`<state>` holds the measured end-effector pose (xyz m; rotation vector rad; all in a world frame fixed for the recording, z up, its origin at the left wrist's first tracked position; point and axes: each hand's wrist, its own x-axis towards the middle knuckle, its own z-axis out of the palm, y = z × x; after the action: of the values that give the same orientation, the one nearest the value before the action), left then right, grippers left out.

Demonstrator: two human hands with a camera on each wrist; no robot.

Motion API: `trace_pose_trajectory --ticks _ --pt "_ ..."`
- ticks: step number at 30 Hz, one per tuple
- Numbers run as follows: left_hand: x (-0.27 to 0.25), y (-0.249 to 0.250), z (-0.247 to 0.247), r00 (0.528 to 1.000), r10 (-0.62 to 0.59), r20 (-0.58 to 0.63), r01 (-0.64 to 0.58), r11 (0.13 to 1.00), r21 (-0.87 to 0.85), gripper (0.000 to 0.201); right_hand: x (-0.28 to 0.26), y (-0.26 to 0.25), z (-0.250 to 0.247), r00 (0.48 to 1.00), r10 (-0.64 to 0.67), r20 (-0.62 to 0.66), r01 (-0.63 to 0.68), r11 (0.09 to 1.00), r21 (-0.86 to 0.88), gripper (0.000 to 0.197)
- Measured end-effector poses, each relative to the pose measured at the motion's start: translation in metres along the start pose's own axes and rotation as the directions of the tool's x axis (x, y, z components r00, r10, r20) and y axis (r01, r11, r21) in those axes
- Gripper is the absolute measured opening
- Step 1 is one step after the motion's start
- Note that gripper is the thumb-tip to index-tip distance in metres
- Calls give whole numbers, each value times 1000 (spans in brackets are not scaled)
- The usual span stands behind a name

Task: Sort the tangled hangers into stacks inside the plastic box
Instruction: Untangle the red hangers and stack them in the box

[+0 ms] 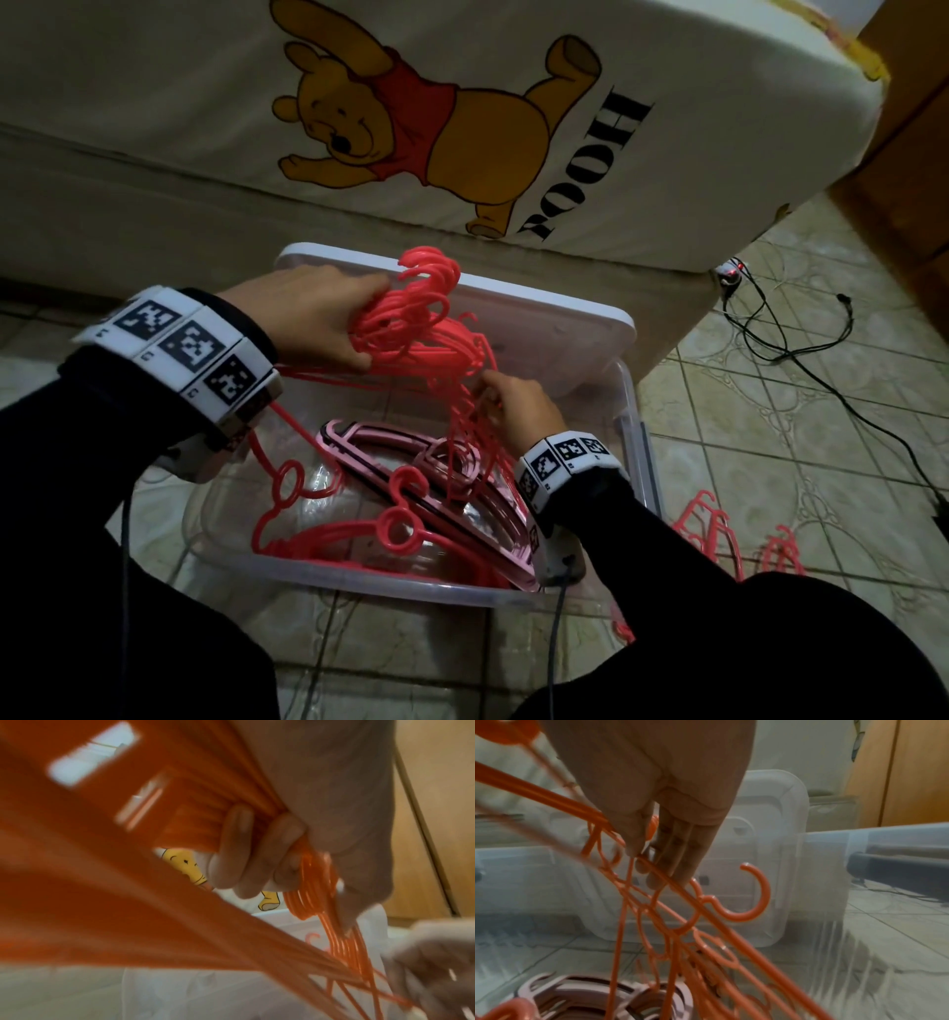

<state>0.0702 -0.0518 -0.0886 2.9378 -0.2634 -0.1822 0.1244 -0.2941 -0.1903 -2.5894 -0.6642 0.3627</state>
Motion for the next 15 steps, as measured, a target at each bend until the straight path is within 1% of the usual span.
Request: trace_pose_trajectory --ticks 3,5,7,12,15 --pt "0 1 1 1000 9 13 -8 999 -39 61 1 -3 -1 1000 2 13 -1 1000 -19 31" --pt "0 1 2 1000 8 14 -7 998 -69 57 2 -2 -1 1000 18 2 -18 1000 -16 30" --pt "0 0 1 1000 6 6 -6 995 -97 50 1 2 -3 999 43 -6 -43 999 6 25" --pt "0 -4 -1 999 -2 -41 -7 977 -214 31 5 22 1 977 200 79 -193 977 -92 13" --pt "-2 -3 -4 995 -71 -77 45 956 -289 43 4 26 8 960 220 171 -205 973 -104 16"
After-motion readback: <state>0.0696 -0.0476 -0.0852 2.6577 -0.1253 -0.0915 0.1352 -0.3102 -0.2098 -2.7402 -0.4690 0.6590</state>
